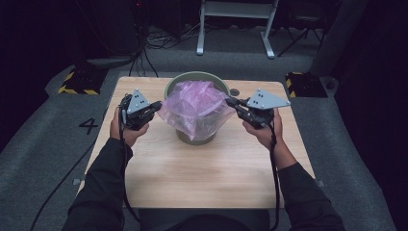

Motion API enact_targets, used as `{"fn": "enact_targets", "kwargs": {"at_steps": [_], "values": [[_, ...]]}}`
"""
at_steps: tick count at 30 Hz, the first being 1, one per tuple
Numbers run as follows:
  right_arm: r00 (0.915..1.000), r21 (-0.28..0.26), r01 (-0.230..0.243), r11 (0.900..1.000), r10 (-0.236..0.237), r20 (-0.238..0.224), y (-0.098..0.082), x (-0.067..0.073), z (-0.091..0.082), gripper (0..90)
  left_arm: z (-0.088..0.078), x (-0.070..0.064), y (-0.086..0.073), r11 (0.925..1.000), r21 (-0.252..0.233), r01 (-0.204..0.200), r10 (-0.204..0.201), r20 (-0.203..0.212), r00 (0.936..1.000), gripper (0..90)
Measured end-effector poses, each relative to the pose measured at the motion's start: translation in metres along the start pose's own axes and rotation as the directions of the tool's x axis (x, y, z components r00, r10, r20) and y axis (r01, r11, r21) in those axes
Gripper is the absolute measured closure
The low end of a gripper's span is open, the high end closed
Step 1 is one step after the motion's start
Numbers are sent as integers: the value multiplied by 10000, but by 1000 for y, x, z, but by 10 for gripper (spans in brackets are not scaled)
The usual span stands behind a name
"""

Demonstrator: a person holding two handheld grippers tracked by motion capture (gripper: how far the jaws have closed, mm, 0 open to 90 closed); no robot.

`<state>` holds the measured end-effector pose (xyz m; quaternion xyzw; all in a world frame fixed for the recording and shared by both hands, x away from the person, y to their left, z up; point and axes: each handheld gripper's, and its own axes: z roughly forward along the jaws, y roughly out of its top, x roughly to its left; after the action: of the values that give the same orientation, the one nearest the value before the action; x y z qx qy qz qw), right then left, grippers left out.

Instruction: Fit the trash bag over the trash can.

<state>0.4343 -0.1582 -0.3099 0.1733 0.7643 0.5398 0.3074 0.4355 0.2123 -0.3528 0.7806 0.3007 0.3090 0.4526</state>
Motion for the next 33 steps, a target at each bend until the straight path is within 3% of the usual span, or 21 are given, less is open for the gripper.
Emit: {"fn": "enact_targets", "kwargs": {"at_steps": [3, 8, 13, 18, 22, 27, 29, 33], "values": [[9989, 438, -270, 9987, 253, 398, 0, -13, 11, 899, 6, 5, -2, 9998, 126, 168, -168, -25, 9999, 898], [9905, 1219, -1194, 9853, 1097, 832, -8, -34, 34, 900, 14, 10, -5, 9990, 375, 243, -241, -75, 9997, 898], [9728, 1539, -2157, 9643, 1986, 1191, -18, -52, 48, 900, 20, 17, -11, 9972, 598, 443, -441, -43, 9990, 898], [9456, 1689, -3178, 9330, 2988, 1285, -34, -70, 51, 900, 19, 21, -19, 9964, 586, 613, -621, 113, 9980, 897], [9399, 1793, -3356, 9248, 3160, 1290, -41, -72, 53, 900, 18, 21, -21, 9960, 632, 627, -635, 113, 9979, 887], [9402, 1719, -3356, 9262, 3181, 1215, -42, -68, 51, 900, 4, 20, -20, 9959, 86, 905, -905, -18, 9959, 522], [9457, 1722, -3203, 9315, 3038, 1156, -40, -66, 50, 900, -8, 17, -19, 9948, -302, 972, -973, -14, 9953, 411], [9532, 1727, -2966, 9393, 2800, 1138, -35, -62, 47, 900, -27, 10, -16, 9931, -820, 840, -833, 119, 9965, 319]]}}
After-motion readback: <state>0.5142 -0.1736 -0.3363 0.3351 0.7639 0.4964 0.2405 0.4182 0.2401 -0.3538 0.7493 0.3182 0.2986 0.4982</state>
